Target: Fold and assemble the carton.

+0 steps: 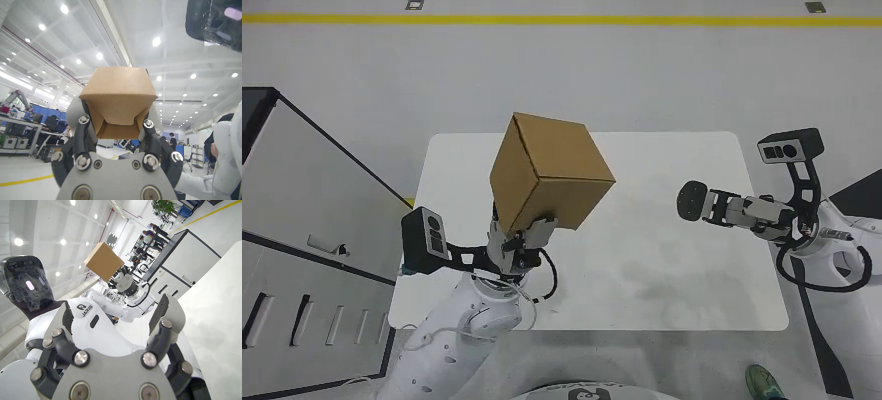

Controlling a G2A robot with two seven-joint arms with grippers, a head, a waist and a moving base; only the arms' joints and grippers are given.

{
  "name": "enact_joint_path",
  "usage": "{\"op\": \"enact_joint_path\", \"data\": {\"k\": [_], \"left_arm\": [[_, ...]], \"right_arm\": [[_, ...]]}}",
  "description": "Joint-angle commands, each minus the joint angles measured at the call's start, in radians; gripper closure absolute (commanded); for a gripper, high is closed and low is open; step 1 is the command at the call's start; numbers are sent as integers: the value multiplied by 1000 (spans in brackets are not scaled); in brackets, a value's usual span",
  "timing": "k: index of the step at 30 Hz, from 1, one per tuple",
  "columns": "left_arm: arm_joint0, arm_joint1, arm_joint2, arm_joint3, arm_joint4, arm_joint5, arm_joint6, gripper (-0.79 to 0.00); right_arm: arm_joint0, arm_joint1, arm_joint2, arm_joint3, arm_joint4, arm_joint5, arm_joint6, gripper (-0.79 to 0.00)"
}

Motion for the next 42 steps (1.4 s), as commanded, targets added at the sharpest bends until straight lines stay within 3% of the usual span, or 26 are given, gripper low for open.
{"op": "enact_joint_path", "data": {"k": [1, 17, 30, 36, 42], "left_arm": [[-2, -3, 6, 0, -18, -8, -3, 0], [7, -16, 13, -12, -73, -79, -53, 0], [-1, -21, 14, -19, -101, -69, -66, 0], [-32, -33, 51, 44, -59, -108, -41, 0], [-48, -49, 100, 109, 7, -92, -6, 0]], "right_arm": [[0, 0, 0, 0, 0, 0, 0, -785], [0, 0, 0, 0, 0, 0, 0, -785], [0, 0, 0, 0, 0, 0, 0, -785], [29, -3, -4, -21, 30, -41, 57, -785], [147, -4, -33, 26, -55, -115, 129, -785]]}}
